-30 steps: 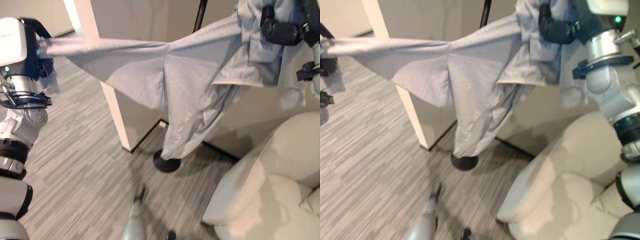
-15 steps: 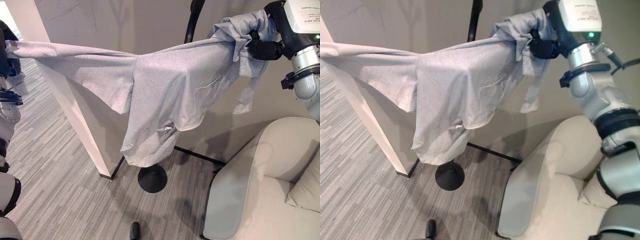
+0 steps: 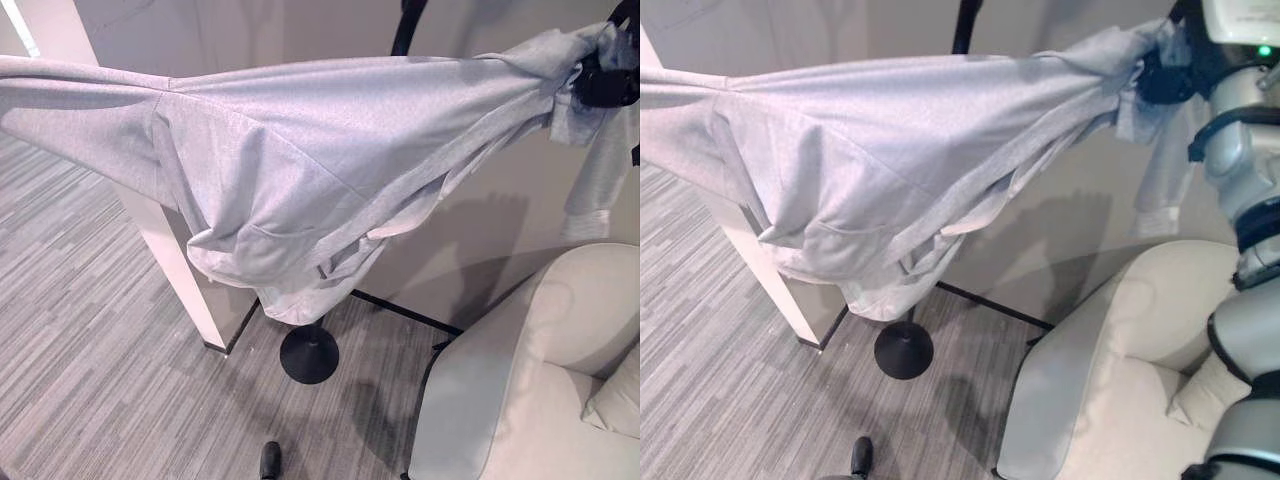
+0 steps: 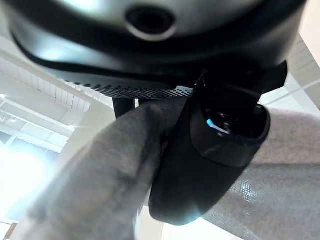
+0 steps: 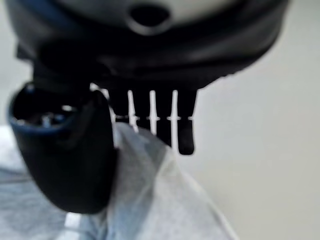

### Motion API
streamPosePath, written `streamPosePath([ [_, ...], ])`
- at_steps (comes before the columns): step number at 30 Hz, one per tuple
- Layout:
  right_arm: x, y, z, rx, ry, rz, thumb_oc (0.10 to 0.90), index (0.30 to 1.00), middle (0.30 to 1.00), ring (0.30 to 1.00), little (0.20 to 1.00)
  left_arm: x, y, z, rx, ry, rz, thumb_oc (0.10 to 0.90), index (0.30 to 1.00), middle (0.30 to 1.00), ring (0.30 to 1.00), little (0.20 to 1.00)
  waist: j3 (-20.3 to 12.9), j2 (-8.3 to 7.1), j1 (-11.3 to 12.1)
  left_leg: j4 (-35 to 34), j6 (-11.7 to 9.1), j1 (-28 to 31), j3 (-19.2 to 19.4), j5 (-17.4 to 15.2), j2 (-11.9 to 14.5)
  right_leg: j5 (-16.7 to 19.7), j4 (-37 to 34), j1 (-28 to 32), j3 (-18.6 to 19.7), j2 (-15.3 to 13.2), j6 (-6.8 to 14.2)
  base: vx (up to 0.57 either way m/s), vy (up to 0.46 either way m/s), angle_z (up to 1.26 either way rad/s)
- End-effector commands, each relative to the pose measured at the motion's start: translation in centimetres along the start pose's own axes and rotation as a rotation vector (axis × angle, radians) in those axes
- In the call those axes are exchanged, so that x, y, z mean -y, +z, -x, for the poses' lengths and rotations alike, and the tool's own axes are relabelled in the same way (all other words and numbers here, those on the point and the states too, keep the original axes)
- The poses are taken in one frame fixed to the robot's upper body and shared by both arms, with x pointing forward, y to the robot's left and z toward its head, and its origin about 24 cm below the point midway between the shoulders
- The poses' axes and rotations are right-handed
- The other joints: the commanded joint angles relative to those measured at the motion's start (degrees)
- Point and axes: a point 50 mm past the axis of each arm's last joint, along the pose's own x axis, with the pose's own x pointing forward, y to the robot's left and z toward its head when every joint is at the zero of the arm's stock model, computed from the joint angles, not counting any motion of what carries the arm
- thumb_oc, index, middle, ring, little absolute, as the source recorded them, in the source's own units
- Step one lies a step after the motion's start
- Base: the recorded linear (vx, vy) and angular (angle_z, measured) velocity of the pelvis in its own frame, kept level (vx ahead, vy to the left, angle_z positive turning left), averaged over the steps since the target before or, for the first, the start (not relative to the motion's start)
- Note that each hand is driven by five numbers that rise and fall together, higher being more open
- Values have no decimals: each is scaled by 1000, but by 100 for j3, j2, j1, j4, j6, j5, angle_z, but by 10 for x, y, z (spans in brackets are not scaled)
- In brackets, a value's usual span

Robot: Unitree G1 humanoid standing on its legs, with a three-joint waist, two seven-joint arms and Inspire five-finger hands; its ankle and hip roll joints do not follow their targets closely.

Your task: Hang the clothes on the sofa on the clothes rack.

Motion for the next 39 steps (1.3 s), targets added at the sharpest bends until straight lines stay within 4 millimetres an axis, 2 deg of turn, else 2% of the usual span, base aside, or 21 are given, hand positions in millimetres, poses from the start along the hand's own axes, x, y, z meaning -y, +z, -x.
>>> streamPosePath([
  [1, 34, -53, 7, -260, -144, 0, 400, 300, 300, 300, 300, -6, -19, 3, -62, 34, -43, 400, 300, 300, 300, 300, -925, 198, 261, 13, -428, 389, -38, -874, 252, 383, 137, -113, -7, 21, 459, 31, 85, 9],
  [8, 23, -78, 25, -347, -76, 20, 400, 300, 300, 300, 300, 1, -28, 10, -64, 1, -111, 400, 300, 300, 300, 300, -858, 156, 308, 13, -326, 276, -166, -909, 104, 607, 338, -253, -29, -105, 540, 10, 92, 5],
  [9, 1, -85, 38, -373, 9, 39, 400, 300, 300, 300, 300, 35, -19, 29, -21, -125, -142, 400, 300, 300, 300, 300, -742, 182, 364, 13, -274, 255, -222, -895, 64, 592, 400, -282, -68, -123, 533, -17, 56, 4],
  [14, -32, -92, 62, -425, 83, 8, 400, 300, 300, 300, 300, 75, 18, 54, 94, -214, -59, 400, 300, 300, 300, 300, -389, 187, 483, 13, -244, -90, -337, -781, 51, 403, 386, -478, -199, -115, 497, -152, 12, 17],
  [16, -57, -67, 64, -354, 115, -83, 400, 300, 300, 300, 300, 101, 32, 80, 107, -278, 27, 400, 300, 300, 300, 300, -110, 178, 499, 38, -243, -388, -360, -686, 94, 393, 424, -694, -168, -105, 461, -312, -44, 20],
  [17, -76, -35, 63, -260, 133, -182, 400, 300, 300, 300, 300, 117, 32, 100, 61, -317, 92, 400, 300, 300, 300, 300, 40, 179, 452, 63, -233, -499, -330, -661, 113, 346, 471, -795, -111, -93, 410, -164, -14, -7],
  [19, -82, -21, 65, -207, 141, -218, 400, 300, 300, 300, 300, 124, 31, 111, 35, -340, 133, 400, 300, 300, 300, 300, 96, 180, 428, 66, -228, -521, -300, -660, 123, 316, 502, -823, -89, -94, 383, -104, 1, -13],
  [21, -105, 7, 80, -135, 180, -320, 400, 300, 300, 300, 300, 140, 32, 138, -31, -387, 233, 400, 300, 300, 300, 300, 185, 195, 376, 84, -220, -527, -248, -662, 155, 269, 592, -869, -53, -105, 345, -69, 17, -23],
  [23, -127, 37, 106, -72, 213, -444, 400, 300, 300, 300, 300, 157, 52, 180, -113, -419, 468, 400, 300, 300, 300, 300, 259, 212, 354, 97, -193, -453, -200, -719, 151, 184, 654, -836, -44, -121, 301, -17, 22, -18],
  [24, -127, 37, 107, -72, 214, -443, 400, 300, 300, 300, 300, 157, 52, 180, -113, -420, 467, 400, 300, 300, 300, 300, 241, 217, 354, 88, -192, -467, -200, -700, 156, 200, 647, -852, -44, -116, 300, -9, 13, -16],
  [28, -132, 71, 141, -10, 201, -657, 400, 300, 300, 300, 300, 167, 75, 242, -345, -449, 859, 400, 300, 300, 300, 300, 229, 285, 306, 89, -150, -345, -148, -756, 158, 81, 664, -804, -98, -138, 266, 17, 13, -8],
  [29, -138, 91, 167, -19, 209, -818, 400, 300, 300, 300, 300, 166, 84, 282, -483, -468, 1043, 400, 300, 300, 300, 300, 123, 321, 295, 83, -135, -244, -114, -788, 145, 49, 615, -732, -159, -158, 254, 83, 16, -8],
  [30, -140, 100, 175, -25, 215, -880, 400, 300, 300, 300, 300, 166, 86, 295, -521, -493, 1092, 400, 300, 300, 300, 300, 72, 331, 290, 82, -131, -203, -106, -796, 140, 39, 593, -696, -165, -162, 248, 100, 10, -10],
  [31, -143, 108, 184, -31, 232, -933, 400, 300, 300, 300, 300, 167, 88, 307, -569, -519, 1140, 400, 300, 300, 300, 300, 28, 336, 289, 77, -128, -168, -92, -803, 138, 28, 576, -666, -180, -164, 244, 46, -1, -12],
  [33, -143, 108, 184, -32, 234, -933, 400, 300, 300, 300, 300, 167, 87, 308, -570, -521, 1139, 400, 300, 300, 300, 300, 19, 333, 291, 76, -128, -163, -92, -806, 137, 27, 572, -659, -181, -165, 245, 29, -7, -13],
  [34, -146, 127, 202, -39, 269, -1049, 400, 300, 300, 300, 300, 169, 93, 332, -658, -588, 1228, 532, 498, 498, 498, 498, -58, 344, 277, 64, -120, -101, -75, -807, 136, 14, 533, -595, -204, -161, 234, 56, -22, -6],
  [35, -146, 145, 216, -35, 317, -1152, 400, 300, 300, 300, 300, 168, 102, 351, -761, -635, 1354, 745, 818, 818, 818, 818, -115, 355, 271, 59, -117, -43, -58, -810, 147, 1, 507, -553, -219, -159, 229, 62, -39, -7],
  [36, -146, 163, 229, -38, 366, -1265, 400, 300, 300, 300, 300, 167, 112, 368, -819, -716, 1441, 800, 900, 900, 900, 900, -160, 372, 267, 53, -122, 8, -51, -801, 156, -10, 472, -499, -236, -152, 221, 27, -28, -6],
  [37, -146, 163, 229, -38, 366, -1265, 400, 300, 300, 300, 300, 167, 112, 368, -819, -716, 1441, 800, 900, 900, 900, 900, -160, 372, 267, 53, -122, 8, -51, -802, 156, -10, 472, -499, -237, -152, 221, -2, -45, -8],
  [38, -147, 178, 236, -24, 427, -1345, 536, 505, 505, 505, 505, 166, 120, 382, -869, -778, 1503, 800, 900, 900, 900, 900, -186, 381, 275, 49, -132, 42, -41, -789, 171, -28, 444, -461, -242, -139, 205, -9, -42, -1],
  [39, -147, 183, 240, -26, 452, -1384, 734, 801, 801, 801, 801, 165, 125, 387, -894, -809, 1552, 800, 900, 900, 900, 900, -198, 385, 280, 45, -139, 64, -33, -782, 184, -35, 424, -432, -244, -133, 197, -16, -63, 1],
])
